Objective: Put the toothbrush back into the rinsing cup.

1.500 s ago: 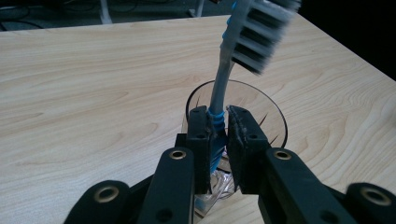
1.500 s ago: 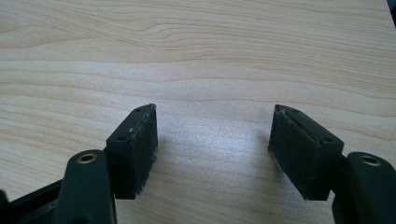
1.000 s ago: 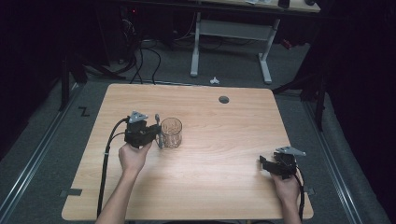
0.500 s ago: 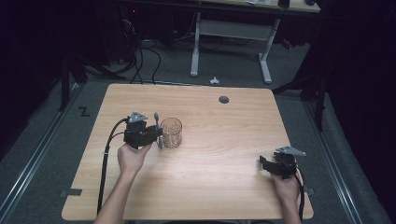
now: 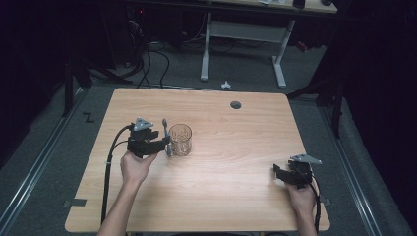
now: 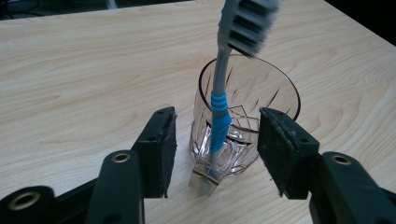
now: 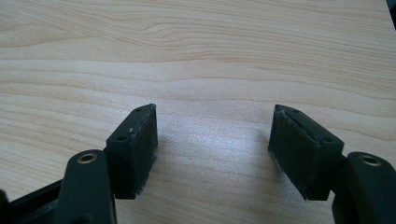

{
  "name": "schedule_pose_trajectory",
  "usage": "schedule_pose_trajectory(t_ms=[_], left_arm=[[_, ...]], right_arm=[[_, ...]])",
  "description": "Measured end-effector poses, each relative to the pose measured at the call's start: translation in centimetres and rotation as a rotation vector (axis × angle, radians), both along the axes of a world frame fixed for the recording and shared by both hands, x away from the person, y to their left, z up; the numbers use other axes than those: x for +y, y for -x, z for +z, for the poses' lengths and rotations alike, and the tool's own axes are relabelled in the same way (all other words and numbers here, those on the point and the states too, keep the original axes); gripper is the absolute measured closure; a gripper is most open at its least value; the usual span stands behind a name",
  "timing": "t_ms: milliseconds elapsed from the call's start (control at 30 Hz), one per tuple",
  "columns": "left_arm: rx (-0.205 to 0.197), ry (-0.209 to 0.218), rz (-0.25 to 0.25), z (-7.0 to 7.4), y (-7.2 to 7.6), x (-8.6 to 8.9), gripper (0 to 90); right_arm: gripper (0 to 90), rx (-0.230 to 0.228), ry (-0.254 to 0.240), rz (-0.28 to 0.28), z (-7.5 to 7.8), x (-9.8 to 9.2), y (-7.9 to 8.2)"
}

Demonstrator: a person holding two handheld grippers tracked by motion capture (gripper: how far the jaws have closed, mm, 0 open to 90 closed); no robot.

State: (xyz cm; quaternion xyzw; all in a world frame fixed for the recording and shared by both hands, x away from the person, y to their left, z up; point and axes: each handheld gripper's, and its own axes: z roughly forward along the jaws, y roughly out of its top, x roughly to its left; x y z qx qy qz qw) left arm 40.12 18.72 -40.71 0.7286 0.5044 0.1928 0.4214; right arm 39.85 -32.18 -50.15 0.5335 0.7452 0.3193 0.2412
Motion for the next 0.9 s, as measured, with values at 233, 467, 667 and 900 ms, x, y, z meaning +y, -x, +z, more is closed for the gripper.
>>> schedule_pose_trajectory(t_ms=[233, 467, 667, 900], left_arm=[[-0.012, -0.003, 0.013, 0.4, 0.5, 0.6, 45.4], [-0.022, -0.004, 0.027, 0.3, 1.0, 1.0, 45.0], [-0.030, -0.002, 0.034, 0.5, 1.5, 1.4, 45.0], [-0.040, 0.010, 0.047, 0.7, 2.1, 1.9, 45.0]], right_arm=[[32.8, 0.000, 0.000, 0.000, 0.0, 0.0, 0.0], [32.8, 0.000, 0.000, 0.000, 0.0, 0.0, 0.0], [32.8, 0.000, 0.000, 0.000, 0.0, 0.0, 0.0], [32.8, 0.000, 0.000, 0.000, 0.0, 0.0, 0.0]])
